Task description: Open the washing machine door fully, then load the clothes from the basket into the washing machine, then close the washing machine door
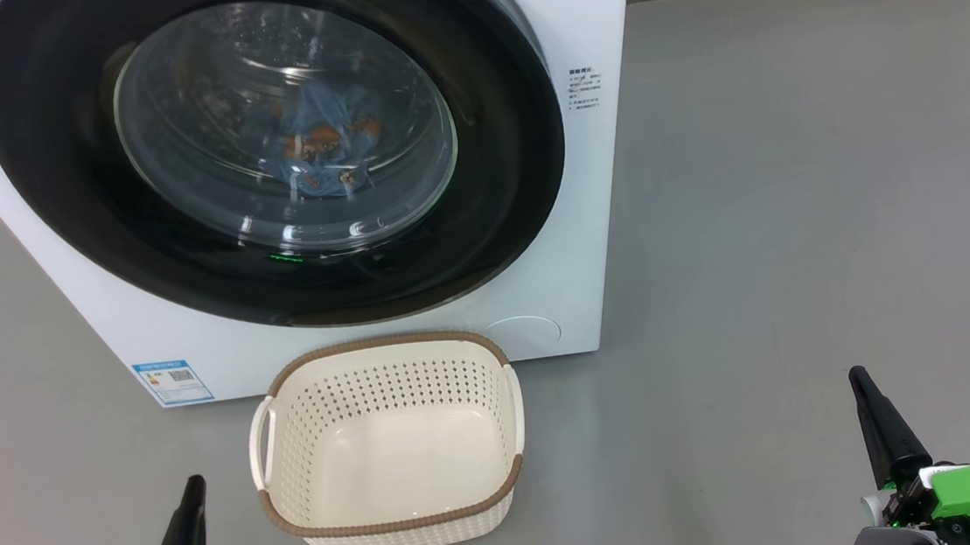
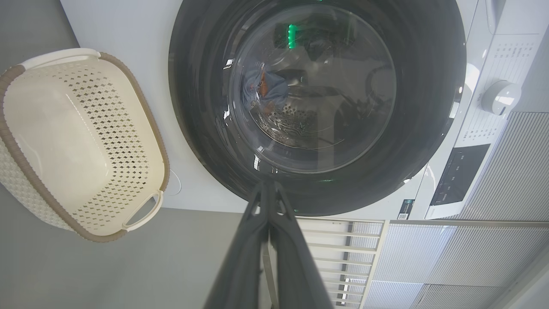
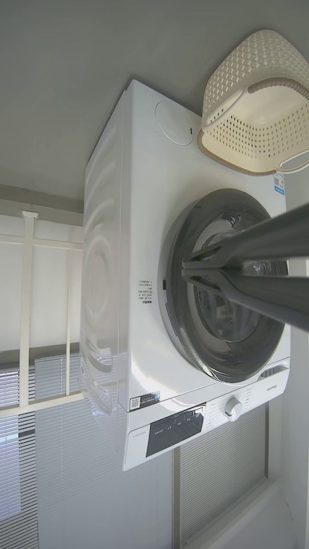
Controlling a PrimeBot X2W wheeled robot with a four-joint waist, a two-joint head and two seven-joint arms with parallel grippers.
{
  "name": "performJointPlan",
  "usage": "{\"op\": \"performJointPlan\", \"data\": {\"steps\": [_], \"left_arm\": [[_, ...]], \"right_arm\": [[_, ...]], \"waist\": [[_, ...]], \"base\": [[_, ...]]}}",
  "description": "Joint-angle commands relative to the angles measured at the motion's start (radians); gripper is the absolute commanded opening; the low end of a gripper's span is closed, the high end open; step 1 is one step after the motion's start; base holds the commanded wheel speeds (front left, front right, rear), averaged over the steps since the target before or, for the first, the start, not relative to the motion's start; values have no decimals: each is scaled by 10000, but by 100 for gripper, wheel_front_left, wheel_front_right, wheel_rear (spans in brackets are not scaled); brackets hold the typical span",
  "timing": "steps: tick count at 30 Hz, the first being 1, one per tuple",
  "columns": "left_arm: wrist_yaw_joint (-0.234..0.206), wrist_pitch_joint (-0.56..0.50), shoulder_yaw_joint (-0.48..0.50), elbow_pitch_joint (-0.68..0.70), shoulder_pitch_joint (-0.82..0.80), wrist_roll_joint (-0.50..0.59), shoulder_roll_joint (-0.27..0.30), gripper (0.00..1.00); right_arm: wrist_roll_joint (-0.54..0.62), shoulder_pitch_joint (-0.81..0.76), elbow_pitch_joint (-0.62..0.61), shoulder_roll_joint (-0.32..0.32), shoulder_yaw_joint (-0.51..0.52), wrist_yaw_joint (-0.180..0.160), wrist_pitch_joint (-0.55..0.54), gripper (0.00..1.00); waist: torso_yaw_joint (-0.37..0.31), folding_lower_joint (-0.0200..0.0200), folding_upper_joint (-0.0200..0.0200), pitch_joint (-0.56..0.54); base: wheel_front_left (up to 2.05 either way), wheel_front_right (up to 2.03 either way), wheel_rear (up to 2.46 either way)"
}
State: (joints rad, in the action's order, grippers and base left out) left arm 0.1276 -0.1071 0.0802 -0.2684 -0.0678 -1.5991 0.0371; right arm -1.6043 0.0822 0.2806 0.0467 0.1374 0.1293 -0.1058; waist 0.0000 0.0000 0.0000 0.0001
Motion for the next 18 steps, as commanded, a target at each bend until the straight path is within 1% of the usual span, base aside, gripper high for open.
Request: {"op": "performJointPlan", "data": {"steps": [1, 18], "left_arm": [[25, -73, 355, 170, -483, -79, 132, 0], [25, -73, 355, 169, -484, -79, 132, 0]], "right_arm": [[-27, 340, -290, 35, -216, 14, -87, 0], [-27, 340, -290, 35, -216, 14, -87, 0]], "waist": [[0, 0, 0, 0], [0, 0, 0, 0]], "base": [[0, 0, 0], [0, 0, 0]]}}
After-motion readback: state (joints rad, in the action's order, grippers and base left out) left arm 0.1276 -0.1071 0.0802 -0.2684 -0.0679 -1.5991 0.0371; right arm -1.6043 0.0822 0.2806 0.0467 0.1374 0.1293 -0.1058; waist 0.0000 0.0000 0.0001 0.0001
